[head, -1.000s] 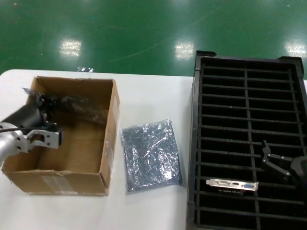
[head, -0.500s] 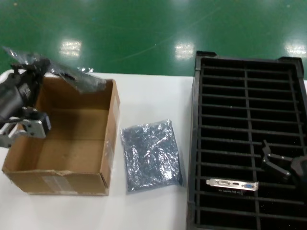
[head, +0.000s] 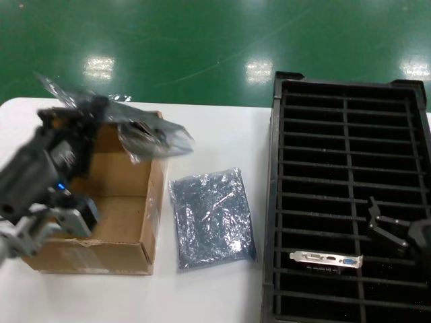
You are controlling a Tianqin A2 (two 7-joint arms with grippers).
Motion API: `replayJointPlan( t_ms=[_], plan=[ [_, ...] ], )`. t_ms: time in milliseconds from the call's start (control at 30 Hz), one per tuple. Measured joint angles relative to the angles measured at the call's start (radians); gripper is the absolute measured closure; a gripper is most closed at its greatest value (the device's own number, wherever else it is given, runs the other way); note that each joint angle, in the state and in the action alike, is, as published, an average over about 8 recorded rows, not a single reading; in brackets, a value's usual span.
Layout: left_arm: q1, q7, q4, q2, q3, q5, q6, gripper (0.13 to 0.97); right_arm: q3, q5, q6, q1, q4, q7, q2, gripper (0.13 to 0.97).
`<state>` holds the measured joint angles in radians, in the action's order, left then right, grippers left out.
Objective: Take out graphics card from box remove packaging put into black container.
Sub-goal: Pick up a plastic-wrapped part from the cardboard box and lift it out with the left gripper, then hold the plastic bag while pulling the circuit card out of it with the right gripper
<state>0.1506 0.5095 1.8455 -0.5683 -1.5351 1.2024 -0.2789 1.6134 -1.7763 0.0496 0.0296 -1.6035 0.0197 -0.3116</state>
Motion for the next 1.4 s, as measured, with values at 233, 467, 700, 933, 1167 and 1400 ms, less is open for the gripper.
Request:
replayJointPlan(
  t_ms=[233,467,700,933,1167,1400],
  plan=[
    [-0.053,-0.049,0.042,0.085,-0.040,-0.074,-0.018,0.958,0.000,0.000,0.000,0.000,0.000,0.000,0.000,0.129],
    [-0.070,-0.067,0.032,0.146,-0.093,-0.120,-0.025,0.958,0.000,0.000,0.000,0.000,0.000,0.000,0.000,0.129],
    [-0.078,-0.074,0.025,0.170,-0.125,-0.128,-0.021,0.958,0.000,0.000,0.000,0.000,0.000,0.000,0.000,0.129],
    [-0.078,-0.075,0.025,0.171,-0.126,-0.128,-0.021,0.958,0.003,-0.006,0.029,0.003,-0.005,-0.003,-0.007,0.129],
    [-0.078,-0.075,0.025,0.171,-0.126,-0.128,-0.021,0.958,0.033,-0.037,0.164,0.008,-0.041,-0.024,-0.036,0.129],
    [-0.078,-0.075,0.025,0.171,-0.126,-0.128,-0.021,0.958,0.073,-0.071,0.291,0.010,-0.083,-0.042,-0.059,0.130]
  ],
)
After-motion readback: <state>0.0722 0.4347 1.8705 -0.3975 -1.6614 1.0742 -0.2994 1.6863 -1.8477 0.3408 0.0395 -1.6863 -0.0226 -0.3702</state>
